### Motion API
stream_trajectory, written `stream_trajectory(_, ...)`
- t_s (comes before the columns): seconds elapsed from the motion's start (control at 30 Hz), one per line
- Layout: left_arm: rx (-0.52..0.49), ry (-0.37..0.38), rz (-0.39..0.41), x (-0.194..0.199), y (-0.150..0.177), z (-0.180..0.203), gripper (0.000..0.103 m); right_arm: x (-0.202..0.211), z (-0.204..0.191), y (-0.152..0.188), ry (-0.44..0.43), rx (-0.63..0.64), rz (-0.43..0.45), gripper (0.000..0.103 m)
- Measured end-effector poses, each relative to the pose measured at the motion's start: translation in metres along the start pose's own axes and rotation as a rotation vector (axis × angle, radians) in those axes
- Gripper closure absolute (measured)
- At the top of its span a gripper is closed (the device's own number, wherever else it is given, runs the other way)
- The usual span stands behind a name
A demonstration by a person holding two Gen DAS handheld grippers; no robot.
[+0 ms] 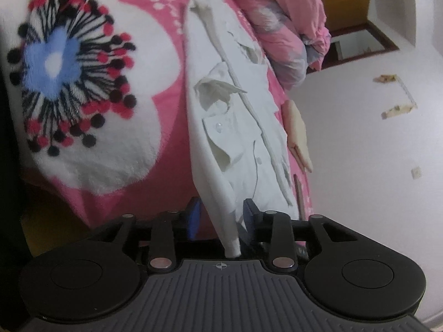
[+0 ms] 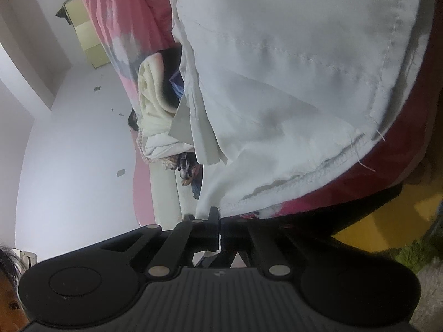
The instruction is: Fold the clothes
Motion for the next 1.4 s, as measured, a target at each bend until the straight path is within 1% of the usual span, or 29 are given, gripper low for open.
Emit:
stream_trajectory(0.1, 0.004, 0.005, -0.010, -0.008, -0.006, -0.002, 0.056, -0.001, -0.003, 0.001, 0.003, 0.009, -0.011, 0.102)
stream_trajectory(0.2, -0.006, -0.001, -0.024, -0.021, -0.014, -0.001, 0.056, -0.007, -0.007, -0.001, 0.010, 0.021, -0.020, 0.102)
stream_trajectory(0.27, -0.003, 0.013, -0.029, -0.027, -0.021, 0.000, 0.056, -0.008, -0.009, 0.000, 0.017, 0.025, -0.026, 0.102)
stream_trajectory(0.37, -0.013, 0.010, -0.029, -0.033, -0.028, 0.003, 0.056, -0.006, -0.010, 0.000, 0.022, 0.028, -0.032, 0.102)
stream_trajectory(0.5, 0.000, 0.024, -0.045, -0.039, -0.033, 0.002, 0.056, -0.003, -0.015, 0.000, 0.020, 0.046, -0.041, 0.102)
stream_trajectory(0.67, 0.031, 0.051, -0.017, -0.039, -0.037, 0.004, 0.056, -0.001, -0.019, 0.000, 0.004, 0.053, -0.045, 0.102)
stream_trajectory(0.77, 0.050, 0.094, 0.006, -0.039, -0.038, 0.008, 0.056, 0.000, -0.026, 0.000, -0.009, 0.070, -0.052, 0.103)
stream_trajectory(0.8, 0.052, 0.091, 0.004, -0.041, -0.037, 0.008, 0.056, 0.000, -0.029, 0.000, -0.016, 0.082, -0.057, 0.102)
stream_trajectory(0.83, 0.056, 0.070, -0.008, -0.045, -0.037, 0.007, 0.056, -0.001, -0.032, 0.000, -0.021, 0.097, -0.062, 0.102)
stream_trajectory(0.87, 0.064, 0.059, -0.020, -0.049, -0.036, 0.005, 0.057, 0.000, -0.034, 0.000, -0.025, 0.108, -0.067, 0.102)
stream_trajectory(0.93, 0.078, 0.056, -0.018, -0.051, -0.037, 0.006, 0.059, -0.001, -0.036, 0.000, -0.027, 0.124, -0.080, 0.102)
stream_trajectory(0.97, 0.070, 0.052, -0.014, -0.051, -0.038, 0.009, 0.059, -0.002, -0.035, 0.000, -0.022, 0.130, -0.089, 0.102)
stream_trajectory(1.0, 0.058, 0.045, -0.009, -0.050, -0.038, 0.011, 0.064, -0.003, -0.035, 0.000, -0.016, 0.136, -0.098, 0.102)
stream_trajectory(1.07, 0.035, 0.026, -0.005, -0.050, -0.038, 0.016, 0.070, -0.004, -0.034, 0.001, 0.003, 0.152, -0.116, 0.102)
stream_trajectory(1.17, 0.011, -0.010, -0.020, -0.052, -0.031, 0.020, 0.073, 0.002, -0.036, 0.000, 0.045, 0.189, -0.122, 0.099)
stream_trajectory(1.23, -0.003, -0.021, -0.024, -0.051, -0.028, 0.020, 0.074, 0.010, -0.041, -0.002, 0.092, 0.238, -0.121, 0.087)
stream_trajectory(1.27, -0.008, -0.026, -0.022, -0.050, -0.028, 0.020, 0.074, 0.017, -0.047, -0.003, 0.140, 0.285, -0.116, 0.066)
stream_trajectory(1.3, -0.013, -0.031, -0.020, -0.049, -0.027, 0.020, 0.075, 0.024, -0.052, -0.003, 0.188, 0.333, -0.112, 0.053)
stream_trajectory(1.37, -0.008, -0.037, -0.018, -0.049, -0.029, 0.019, 0.075, 0.043, -0.069, -0.005, 0.285, 0.456, -0.097, 0.053)
stream_trajectory(1.4, -0.002, -0.037, -0.020, -0.049, -0.030, 0.019, 0.075, 0.054, -0.080, -0.006, 0.320, 0.508, -0.084, 0.053)
Point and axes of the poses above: each gripper's, at about its wrist camera, not at the fingertips, and x roughly against the way its jaws point, z to its right, y to its underside, the point moved 4 cm from there along -x, roughly the way its jaws point, and after that the axes turned 10 degrees about -y, right-handed, at the moved point
